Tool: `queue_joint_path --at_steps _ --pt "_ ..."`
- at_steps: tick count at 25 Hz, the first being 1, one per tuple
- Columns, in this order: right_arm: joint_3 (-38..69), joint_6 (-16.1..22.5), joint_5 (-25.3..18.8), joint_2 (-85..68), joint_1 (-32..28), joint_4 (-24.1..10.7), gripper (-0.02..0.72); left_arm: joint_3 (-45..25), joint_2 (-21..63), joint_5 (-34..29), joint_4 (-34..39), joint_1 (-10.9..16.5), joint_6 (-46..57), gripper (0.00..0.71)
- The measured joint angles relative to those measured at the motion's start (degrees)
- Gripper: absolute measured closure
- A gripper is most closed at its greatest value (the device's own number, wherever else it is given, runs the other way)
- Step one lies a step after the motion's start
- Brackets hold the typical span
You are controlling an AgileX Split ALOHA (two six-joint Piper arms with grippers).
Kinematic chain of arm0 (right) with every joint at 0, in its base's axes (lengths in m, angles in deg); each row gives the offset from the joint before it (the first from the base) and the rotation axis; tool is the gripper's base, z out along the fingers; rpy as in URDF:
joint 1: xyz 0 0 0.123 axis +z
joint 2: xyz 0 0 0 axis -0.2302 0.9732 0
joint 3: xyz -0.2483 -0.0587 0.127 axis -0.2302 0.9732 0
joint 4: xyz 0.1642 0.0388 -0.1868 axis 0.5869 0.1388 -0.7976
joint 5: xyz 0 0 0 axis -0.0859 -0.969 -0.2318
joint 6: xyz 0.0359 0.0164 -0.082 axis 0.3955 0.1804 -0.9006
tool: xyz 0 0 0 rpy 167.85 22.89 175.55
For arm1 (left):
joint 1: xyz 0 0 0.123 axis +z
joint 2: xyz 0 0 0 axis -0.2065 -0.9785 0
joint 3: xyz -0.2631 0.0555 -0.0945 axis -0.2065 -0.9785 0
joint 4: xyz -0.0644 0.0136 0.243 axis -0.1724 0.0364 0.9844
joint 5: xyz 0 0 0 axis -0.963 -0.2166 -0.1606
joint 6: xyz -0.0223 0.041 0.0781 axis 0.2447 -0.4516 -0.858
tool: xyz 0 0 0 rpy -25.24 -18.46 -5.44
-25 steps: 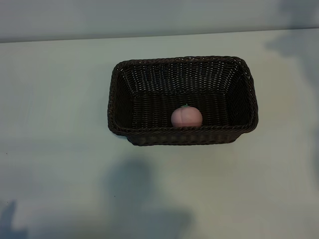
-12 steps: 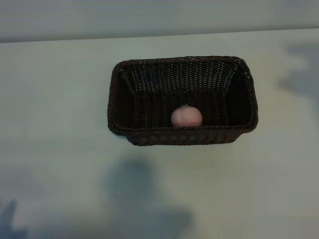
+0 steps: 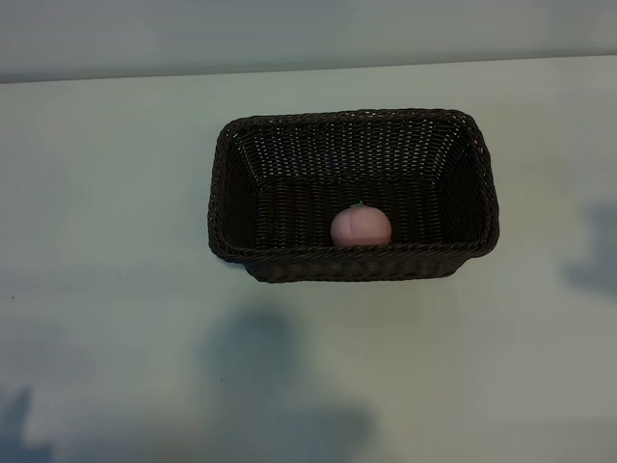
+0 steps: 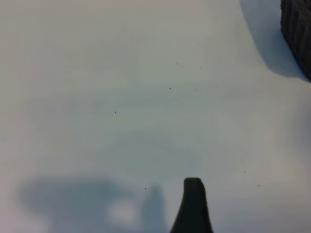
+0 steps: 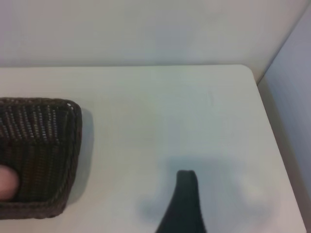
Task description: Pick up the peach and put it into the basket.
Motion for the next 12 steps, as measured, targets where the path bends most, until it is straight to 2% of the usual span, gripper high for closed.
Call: queue_joint_path --at_steps 5,12 --pt "8.7 0.0 2.3 -11.0 0.0 0.0 0.107 0.0 0.0 0.0 0.0 0.0 -0.1 0.122" --pt "18.2 0.1 2.5 -24.9 0.0 0.0 0.107 0.0 0.0 0.0 0.0 0.0 -0.1 0.122"
